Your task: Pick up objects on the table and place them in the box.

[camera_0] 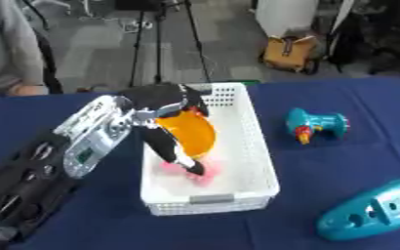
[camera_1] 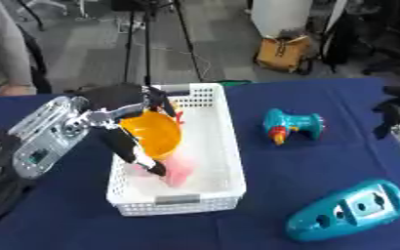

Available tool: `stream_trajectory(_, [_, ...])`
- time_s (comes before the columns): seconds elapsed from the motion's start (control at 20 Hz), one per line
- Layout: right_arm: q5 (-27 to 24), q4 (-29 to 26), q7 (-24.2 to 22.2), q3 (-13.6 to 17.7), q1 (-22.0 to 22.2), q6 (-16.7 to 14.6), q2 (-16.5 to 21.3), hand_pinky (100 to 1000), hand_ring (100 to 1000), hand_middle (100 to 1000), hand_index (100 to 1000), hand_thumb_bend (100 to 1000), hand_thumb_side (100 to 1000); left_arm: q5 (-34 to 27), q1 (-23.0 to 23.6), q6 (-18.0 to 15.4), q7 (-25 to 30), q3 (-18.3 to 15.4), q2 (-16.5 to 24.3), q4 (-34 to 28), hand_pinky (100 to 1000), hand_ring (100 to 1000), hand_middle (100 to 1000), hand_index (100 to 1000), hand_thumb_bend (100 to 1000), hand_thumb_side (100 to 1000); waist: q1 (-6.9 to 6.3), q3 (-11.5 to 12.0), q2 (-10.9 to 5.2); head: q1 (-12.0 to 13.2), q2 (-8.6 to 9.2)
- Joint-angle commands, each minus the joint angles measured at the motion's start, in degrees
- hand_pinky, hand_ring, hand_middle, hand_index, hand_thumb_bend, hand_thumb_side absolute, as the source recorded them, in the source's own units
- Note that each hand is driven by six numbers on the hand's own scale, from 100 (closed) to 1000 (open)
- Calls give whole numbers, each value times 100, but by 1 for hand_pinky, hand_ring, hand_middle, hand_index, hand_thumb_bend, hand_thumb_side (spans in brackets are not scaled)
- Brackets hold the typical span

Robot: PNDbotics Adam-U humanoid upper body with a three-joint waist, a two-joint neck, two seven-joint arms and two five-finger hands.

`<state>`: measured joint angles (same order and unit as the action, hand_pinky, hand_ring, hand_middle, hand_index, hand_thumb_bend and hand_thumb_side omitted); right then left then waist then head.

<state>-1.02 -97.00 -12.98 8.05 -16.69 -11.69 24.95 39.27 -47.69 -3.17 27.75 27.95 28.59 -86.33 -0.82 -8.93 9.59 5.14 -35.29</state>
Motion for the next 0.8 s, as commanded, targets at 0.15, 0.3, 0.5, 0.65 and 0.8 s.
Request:
stream_trajectory(0.15, [-34, -64, -7, 37, -70, -11, 91, 544, 429, 619, 852, 224, 587, 237, -36, 38, -264, -294, 194, -463, 632, 727, 756, 811, 1000, 656, 24, 14, -91, -36, 47])
stream_trajectory(0.3, [-36, -66, -4, 39, -70, -12, 89, 544, 429, 619, 852, 224, 587, 380, -7, 80, -406, -372, 190, -498, 645, 740, 759, 812, 1000, 672, 28, 14, -93, -43, 56])
stream_trajectory(0.5, [-37, -66, -2, 41, -70, -10, 86, 544, 428, 619, 852, 224, 586, 495, 1, 80, -501, -391, 187, -482, 648, 742, 760, 812, 1000, 671, 27, 16, -94, -47, 59])
stream_trajectory(0.65, [-37, -65, -4, 43, -67, -10, 84, 544, 428, 619, 851, 223, 587, 486, 60, 104, -558, -474, 208, -521, 642, 737, 758, 815, 1000, 662, 34, 40, -92, -47, 55])
stream_trajectory(0.8, [-36, -64, -2, 47, -62, -11, 85, 544, 428, 619, 851, 202, 598, 405, 161, 187, -622, -603, 250, -634, 635, 736, 758, 815, 1000, 658, 37, 54, -91, -37, 52])
